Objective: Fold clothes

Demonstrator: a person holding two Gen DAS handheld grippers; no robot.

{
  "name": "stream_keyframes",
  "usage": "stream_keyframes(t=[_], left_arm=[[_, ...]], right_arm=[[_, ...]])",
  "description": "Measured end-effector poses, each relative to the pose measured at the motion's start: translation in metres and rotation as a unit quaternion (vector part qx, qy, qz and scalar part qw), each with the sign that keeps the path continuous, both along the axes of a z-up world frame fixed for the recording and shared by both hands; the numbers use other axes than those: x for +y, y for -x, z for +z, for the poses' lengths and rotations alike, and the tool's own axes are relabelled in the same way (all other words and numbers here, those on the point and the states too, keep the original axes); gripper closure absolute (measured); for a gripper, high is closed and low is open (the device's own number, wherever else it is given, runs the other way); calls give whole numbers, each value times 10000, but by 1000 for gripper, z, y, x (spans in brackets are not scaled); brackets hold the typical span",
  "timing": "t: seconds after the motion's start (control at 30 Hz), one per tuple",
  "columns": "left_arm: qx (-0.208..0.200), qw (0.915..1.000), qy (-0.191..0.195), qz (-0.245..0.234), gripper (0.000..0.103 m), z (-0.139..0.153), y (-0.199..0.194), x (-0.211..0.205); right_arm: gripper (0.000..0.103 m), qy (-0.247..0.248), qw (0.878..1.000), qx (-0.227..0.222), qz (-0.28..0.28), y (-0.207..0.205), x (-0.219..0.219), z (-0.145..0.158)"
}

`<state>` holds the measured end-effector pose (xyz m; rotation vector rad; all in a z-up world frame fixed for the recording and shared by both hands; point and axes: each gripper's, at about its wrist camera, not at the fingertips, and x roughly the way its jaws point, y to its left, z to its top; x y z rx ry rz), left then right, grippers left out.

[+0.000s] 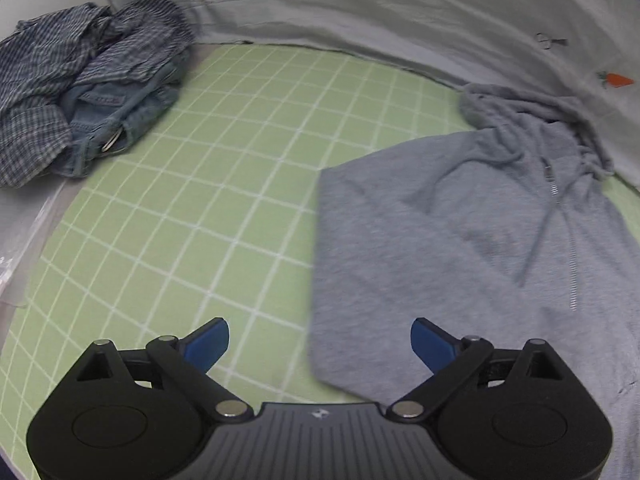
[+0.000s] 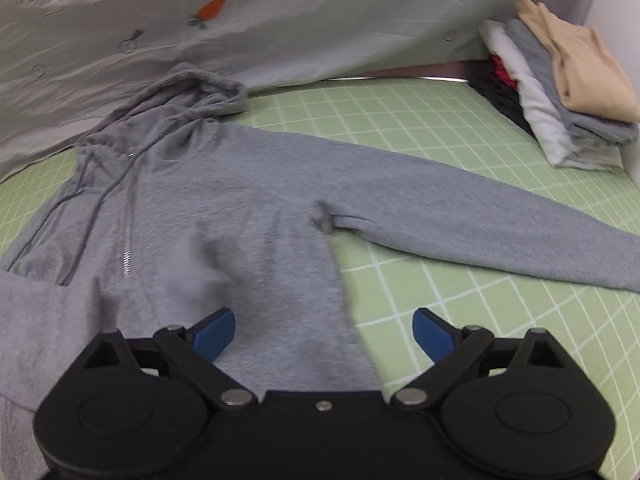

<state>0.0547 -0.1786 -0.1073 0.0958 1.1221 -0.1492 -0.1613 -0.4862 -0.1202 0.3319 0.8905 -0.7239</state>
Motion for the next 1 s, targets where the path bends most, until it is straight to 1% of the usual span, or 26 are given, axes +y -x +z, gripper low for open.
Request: stream_keyframes(t=[0.1, 0.2, 0.27, 0.3, 0.33, 0.37, 0.4, 0.43, 0.47, 0.5, 0.53, 0.6, 0.77, 0.9, 1.0], left_arm=[[188, 9996, 132, 153, 6, -12, -7, 20], [264, 9994, 174, 106, 6, -19, -11, 24], [295, 9994, 176, 34, 6, -23, -12, 22], [331, 9993, 198, 13, 6, -26, -14, 21], [370, 9991, 221, -5, 6, -29, -15, 20], [410, 9989, 243, -21, 6, -31, -17, 19], [427, 9988, 251, -32, 6, -33, -17, 17], [435, 9987, 253, -39, 6, -35, -18, 16], [407, 9989, 251, -29, 6, -35, -18, 15], [353, 9991, 239, -11, 6, -36, -18, 14], [296, 9993, 208, -3, 6, -35, -17, 12], [198, 9997, 142, 13, 6, -34, -18, 7], [-130, 9998, 113, 40, 6, -19, -23, -3], [-421, 9991, 54, 48, 6, -6, -32, -13], [-610, 9981, -39, 11, 6, 4, -38, -21]], right_arm=[[7, 97, 9992, 65, 393, -23, 15, -4], [7, 21, 9989, 145, 442, -40, 17, -12], [10, -78, 9988, 175, 448, -48, 17, -16], [18, -149, 9986, 178, 473, -50, 17, -18], [28, -221, 9983, 180, 499, -53, 17, -20], [34, -262, 9980, 212, 540, -54, 18, -22], [48, -284, 9975, 262, 593, -56, 20, -23], [65, -218, 9970, 285, 687, -57, 22, -22], [73, -97, 9963, 291, 807, -58, 24, -20], [92, 23, 9953, 297, 927, -58, 26, -17], [98, 144, 9939, 302, 1046, -59, 29, -14], [100, 262, 9922, 88, 1213, -58, 28, -3], [101, 277, 9897, -665, 1240, -71, 13, 28], [101, 782, 9846, -1086, 1123, -80, -12, 52], [101, 1297, 9785, -1352, 861, -73, -38, 71]])
